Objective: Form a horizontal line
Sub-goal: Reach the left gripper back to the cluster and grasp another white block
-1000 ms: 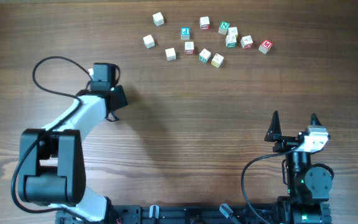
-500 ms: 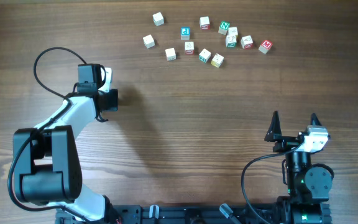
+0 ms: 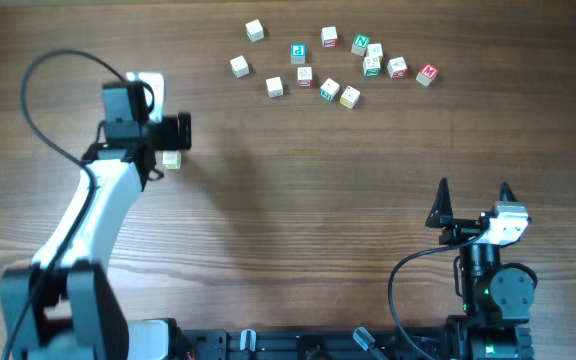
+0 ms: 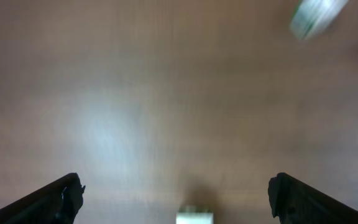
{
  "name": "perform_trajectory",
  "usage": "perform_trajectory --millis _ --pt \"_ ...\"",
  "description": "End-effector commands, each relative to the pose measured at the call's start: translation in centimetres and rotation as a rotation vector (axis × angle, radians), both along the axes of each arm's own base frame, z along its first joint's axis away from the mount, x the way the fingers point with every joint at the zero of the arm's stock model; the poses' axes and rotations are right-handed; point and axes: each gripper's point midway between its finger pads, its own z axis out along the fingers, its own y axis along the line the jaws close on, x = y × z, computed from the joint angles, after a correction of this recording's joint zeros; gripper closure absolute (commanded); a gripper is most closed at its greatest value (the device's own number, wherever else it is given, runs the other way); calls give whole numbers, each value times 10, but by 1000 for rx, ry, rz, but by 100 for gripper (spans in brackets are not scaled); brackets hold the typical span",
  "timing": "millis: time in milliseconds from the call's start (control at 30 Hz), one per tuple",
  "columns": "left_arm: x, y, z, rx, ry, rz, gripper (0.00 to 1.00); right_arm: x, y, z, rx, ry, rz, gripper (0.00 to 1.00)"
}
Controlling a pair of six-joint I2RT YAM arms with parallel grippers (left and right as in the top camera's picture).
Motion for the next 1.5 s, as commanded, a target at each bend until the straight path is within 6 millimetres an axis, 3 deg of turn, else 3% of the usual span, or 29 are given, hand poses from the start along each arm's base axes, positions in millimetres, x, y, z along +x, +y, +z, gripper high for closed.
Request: perform_trajectory --millis 0,67,167,300,433,567,733,800,1000,1100,1267,1367,1467 --pt "22 -31 65 -30 -158 -88 0 0 1 1 -10 -4 10 0" --pt "34 -50 91 -32 -221 -131 0 0 1 1 -10 -4 10 0" --pt "50 -65 112 -36 -269 -161 0 0 1 1 -10 -4 10 0" --pt "89 -72 109 -78 -256 -143 0 0 1 1 -10 -4 10 0" --pt "135 -98 80 -208 -194 -106 0 0 1 1 -11 -4 10 0" --pt "157 -125 40 -321 -137 -36 0 0 1 1 -11 -4 10 0" --pt "171 -148 -30 -412 -86 96 0 0 1 1 -11 -4 10 0" --pt "172 -141 -55 -381 -82 192 0 0 1 1 -10 -4 10 0" --pt "174 -141 -98 -379 -57 248 0 0 1 1 -11 -4 10 0" --pt "174 -141 -108 -375 -49 249 0 0 1 1 -11 -4 10 0" --pt "177 -141 -109 -379 -59 247 2 0 1 1 -10 -4 10 0" --pt "176 -141 -110 -377 -54 247 23 0 1 1 -10 -4 10 0" --pt "176 -141 -110 -368 -54 240 33 0 1 1 -10 -4 10 0"
